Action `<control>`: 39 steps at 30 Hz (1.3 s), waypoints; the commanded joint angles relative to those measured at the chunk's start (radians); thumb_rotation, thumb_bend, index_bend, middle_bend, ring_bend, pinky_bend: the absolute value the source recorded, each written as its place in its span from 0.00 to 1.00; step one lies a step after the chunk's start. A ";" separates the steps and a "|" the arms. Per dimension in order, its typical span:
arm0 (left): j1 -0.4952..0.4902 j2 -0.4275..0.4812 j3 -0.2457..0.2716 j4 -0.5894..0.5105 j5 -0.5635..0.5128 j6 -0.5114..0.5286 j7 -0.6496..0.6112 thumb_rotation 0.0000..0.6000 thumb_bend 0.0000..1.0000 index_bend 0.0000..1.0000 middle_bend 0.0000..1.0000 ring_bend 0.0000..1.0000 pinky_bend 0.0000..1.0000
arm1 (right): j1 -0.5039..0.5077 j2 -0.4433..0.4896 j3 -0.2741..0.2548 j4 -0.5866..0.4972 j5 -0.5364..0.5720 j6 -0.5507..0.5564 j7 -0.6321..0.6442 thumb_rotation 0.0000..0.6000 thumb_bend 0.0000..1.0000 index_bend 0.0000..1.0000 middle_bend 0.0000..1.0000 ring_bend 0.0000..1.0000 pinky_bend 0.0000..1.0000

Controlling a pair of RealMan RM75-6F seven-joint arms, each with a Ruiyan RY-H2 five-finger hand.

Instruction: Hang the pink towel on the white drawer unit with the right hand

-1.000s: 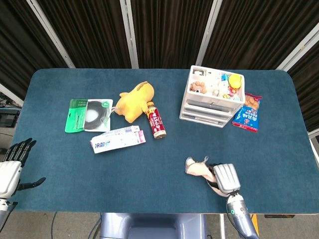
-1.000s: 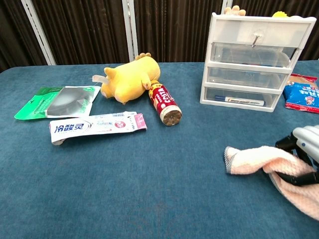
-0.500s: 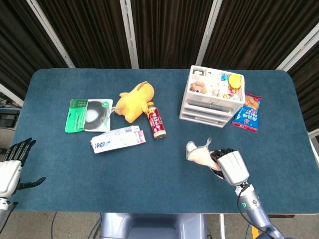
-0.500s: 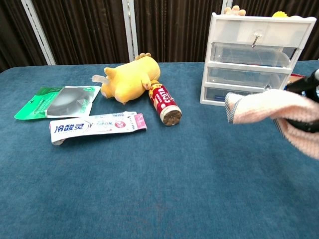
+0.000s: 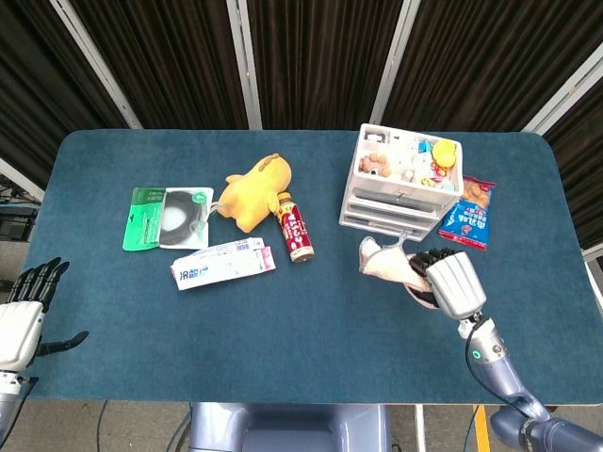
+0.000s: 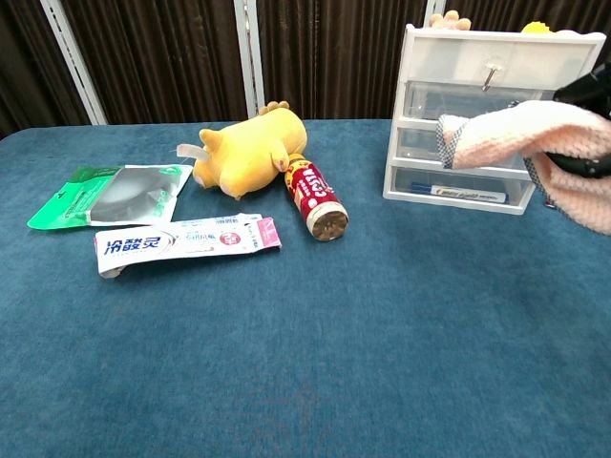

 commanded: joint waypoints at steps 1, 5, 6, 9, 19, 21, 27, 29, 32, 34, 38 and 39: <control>0.000 -0.002 -0.002 0.000 -0.005 -0.001 0.003 1.00 0.03 0.00 0.00 0.00 0.00 | 0.018 -0.012 0.013 0.017 0.013 -0.013 0.014 1.00 0.44 0.71 0.72 0.72 0.85; -0.003 -0.003 -0.003 -0.001 -0.014 -0.009 0.008 1.00 0.03 0.00 0.00 0.00 0.00 | 0.040 -0.029 0.027 0.037 0.028 -0.028 0.025 1.00 0.44 0.71 0.72 0.72 0.85; -0.003 -0.004 -0.004 -0.001 -0.016 -0.010 0.010 1.00 0.03 0.00 0.00 0.00 0.00 | 0.045 -0.034 0.030 0.043 0.030 -0.030 0.025 1.00 0.44 0.71 0.72 0.72 0.85; -0.005 -0.004 -0.005 -0.004 -0.022 -0.014 0.011 1.00 0.03 0.00 0.00 0.00 0.00 | 0.060 -0.047 0.041 0.052 0.039 -0.034 0.031 1.00 0.44 0.71 0.72 0.72 0.85; -0.008 -0.001 -0.008 -0.007 -0.028 -0.021 0.007 1.00 0.03 0.00 0.00 0.00 0.00 | 0.109 -0.070 0.067 0.077 0.064 -0.054 0.035 1.00 0.44 0.71 0.72 0.72 0.85; -0.008 0.000 -0.008 -0.008 -0.029 -0.022 0.007 1.00 0.03 0.00 0.00 0.00 0.00 | 0.117 -0.075 0.071 0.086 0.069 -0.057 0.035 1.00 0.44 0.71 0.72 0.72 0.85; -0.008 0.000 -0.009 -0.009 -0.031 -0.023 0.007 1.00 0.03 0.00 0.00 0.00 0.00 | 0.134 -0.089 0.083 0.103 0.092 -0.070 0.039 1.00 0.44 0.71 0.72 0.72 0.85; -0.009 0.000 -0.009 -0.010 -0.032 -0.024 0.007 1.00 0.03 0.00 0.00 0.00 0.00 | 0.139 -0.093 0.084 0.111 0.097 -0.072 0.040 1.00 0.44 0.71 0.72 0.72 0.85; -0.009 0.001 -0.009 -0.010 -0.034 -0.025 0.006 1.00 0.03 0.00 0.00 0.00 0.00 | 0.142 -0.095 0.083 0.121 0.103 -0.076 0.042 1.00 0.44 0.71 0.72 0.72 0.85; -0.009 0.001 -0.009 -0.011 -0.035 -0.026 0.006 1.00 0.03 0.00 0.00 0.00 0.00 | 0.142 -0.098 0.080 0.129 0.108 -0.080 0.043 1.00 0.44 0.71 0.72 0.72 0.85; -0.008 0.002 -0.008 -0.011 -0.032 -0.025 0.004 1.00 0.03 0.00 0.00 0.00 0.00 | 0.140 -0.102 0.076 0.143 0.117 -0.078 0.049 1.00 0.44 0.71 0.72 0.72 0.85; -0.008 0.003 -0.008 -0.012 -0.032 -0.025 0.003 1.00 0.03 0.00 0.00 0.00 0.00 | 0.140 -0.103 0.075 0.145 0.120 -0.078 0.051 1.00 0.44 0.71 0.72 0.72 0.85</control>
